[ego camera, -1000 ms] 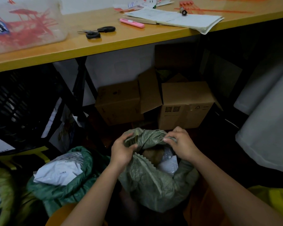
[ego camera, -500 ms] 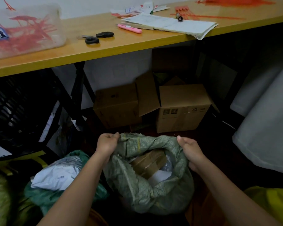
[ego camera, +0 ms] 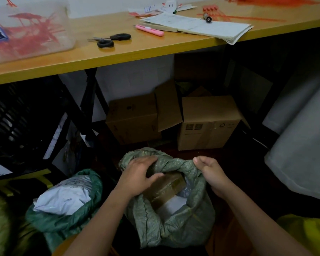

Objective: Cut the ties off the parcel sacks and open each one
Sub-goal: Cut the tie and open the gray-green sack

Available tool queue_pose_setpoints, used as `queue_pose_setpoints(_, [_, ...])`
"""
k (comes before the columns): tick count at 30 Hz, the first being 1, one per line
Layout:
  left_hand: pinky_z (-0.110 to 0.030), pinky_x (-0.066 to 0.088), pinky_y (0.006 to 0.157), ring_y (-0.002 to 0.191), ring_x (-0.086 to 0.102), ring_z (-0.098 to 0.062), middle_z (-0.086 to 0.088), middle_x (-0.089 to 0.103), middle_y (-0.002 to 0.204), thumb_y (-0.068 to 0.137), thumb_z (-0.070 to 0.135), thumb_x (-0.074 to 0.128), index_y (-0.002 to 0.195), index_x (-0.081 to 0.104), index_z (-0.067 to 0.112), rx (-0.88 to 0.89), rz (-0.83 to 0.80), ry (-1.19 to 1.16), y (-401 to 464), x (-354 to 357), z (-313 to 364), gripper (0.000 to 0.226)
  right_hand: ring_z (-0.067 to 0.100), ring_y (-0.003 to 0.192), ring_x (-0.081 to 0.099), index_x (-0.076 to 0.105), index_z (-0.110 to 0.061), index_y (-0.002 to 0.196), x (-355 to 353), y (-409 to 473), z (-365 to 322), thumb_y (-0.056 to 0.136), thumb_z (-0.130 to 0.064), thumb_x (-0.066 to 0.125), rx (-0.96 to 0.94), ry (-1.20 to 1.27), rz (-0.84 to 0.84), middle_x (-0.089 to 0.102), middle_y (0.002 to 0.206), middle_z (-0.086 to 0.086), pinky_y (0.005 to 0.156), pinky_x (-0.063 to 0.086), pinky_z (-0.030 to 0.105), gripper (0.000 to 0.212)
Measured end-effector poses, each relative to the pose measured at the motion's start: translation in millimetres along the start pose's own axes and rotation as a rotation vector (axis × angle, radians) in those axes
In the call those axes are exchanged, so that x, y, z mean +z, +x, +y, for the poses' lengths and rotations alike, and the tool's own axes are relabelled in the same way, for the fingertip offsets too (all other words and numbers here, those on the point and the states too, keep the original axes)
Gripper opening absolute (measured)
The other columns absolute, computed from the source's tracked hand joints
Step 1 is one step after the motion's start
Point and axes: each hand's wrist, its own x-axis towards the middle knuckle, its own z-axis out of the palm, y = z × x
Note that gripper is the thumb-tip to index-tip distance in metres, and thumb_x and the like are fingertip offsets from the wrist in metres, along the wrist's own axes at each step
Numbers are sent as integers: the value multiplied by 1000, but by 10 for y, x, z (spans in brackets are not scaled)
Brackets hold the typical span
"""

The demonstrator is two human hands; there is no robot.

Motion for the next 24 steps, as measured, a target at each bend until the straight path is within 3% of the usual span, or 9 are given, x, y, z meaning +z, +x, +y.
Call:
queue_pose_setpoints(3, [-31,41,104,120,52,-13,4,59,129,86,45,65,128,60,20,-158,35,-132,-22,90,-113,49,21,72,64,64,2,86,-61,-18,17,101,-23,47,-15,36,-49,68,76,10,66,53,30,34])
queue_pose_setpoints(5, [-34,49,89,98,61,-14,2,67,104,90,35,63,98,71,17,-187,15,-199,-28,150,-132,22,22,73,65,61,10,92,-98,-22,39,102,-22,46,-20,59,-73,67,81,15,67,54,30,36])
queue_pose_setpoints(8, [-29,46,67,69,55,-12,1,58,72,97,22,54,71,60,18,-316,134,-504,-32,205,-114,26,27,78,65,60,14,98,-130,-14,72,102,-22,45,10,100,-71,67,86,21,71,54,33,38])
queue_pose_setpoints(11, [-35,41,69,71,51,-22,-12,53,75,100,23,48,75,52,3,-543,215,-893,15,205,-109,33,25,78,67,64,11,96,-159,-6,88,102,-23,47,85,63,-35,70,88,22,72,55,33,38])
queue_pose_setpoints(14, [-38,39,70,73,46,-24,-11,51,78,100,25,47,77,54,5,-631,178,-1016,54,223,-51,31,19,72,60,64,-1,80,-181,34,98,100,-20,50,52,-191,66,64,75,10,68,48,30,31])
queue_pose_setpoints(16, [-37,39,68,71,45,-23,-9,50,77,100,27,47,76,53,8,-635,161,-981,75,218,-3,31,14,75,57,61,-10,85,-166,36,95,96,-8,52,-78,-389,127,60,78,1,70,45,27,14])
queue_pose_setpoints(19, [-37,42,68,72,48,-23,-10,52,77,100,26,48,75,51,8,-644,172,-978,89,213,45,30,7,99,52,61,-23,106,-57,-6,63,90,0,51,-396,-602,116,59,101,-8,86,43,23,30])
queue_pose_setpoints(22, [-35,48,67,71,57,-24,-13,58,75,100,23,49,77,55,7,-681,192,-998,90,217,56,28,-1,113,44,57,-37,123,86,-24,13,93,-35,54,-590,-754,-5,56,118,-21,93,39,26,30])
queue_pose_setpoints(24, [-37,52,70,75,62,-24,-13,65,80,99,19,51,81,58,8,-716,214,-1031,82,217,30,22,-5,118,40,46,-45,134,149,-2,45,85,-59,58,-582,-877,-121,51,130,-23,97,36,29,53])
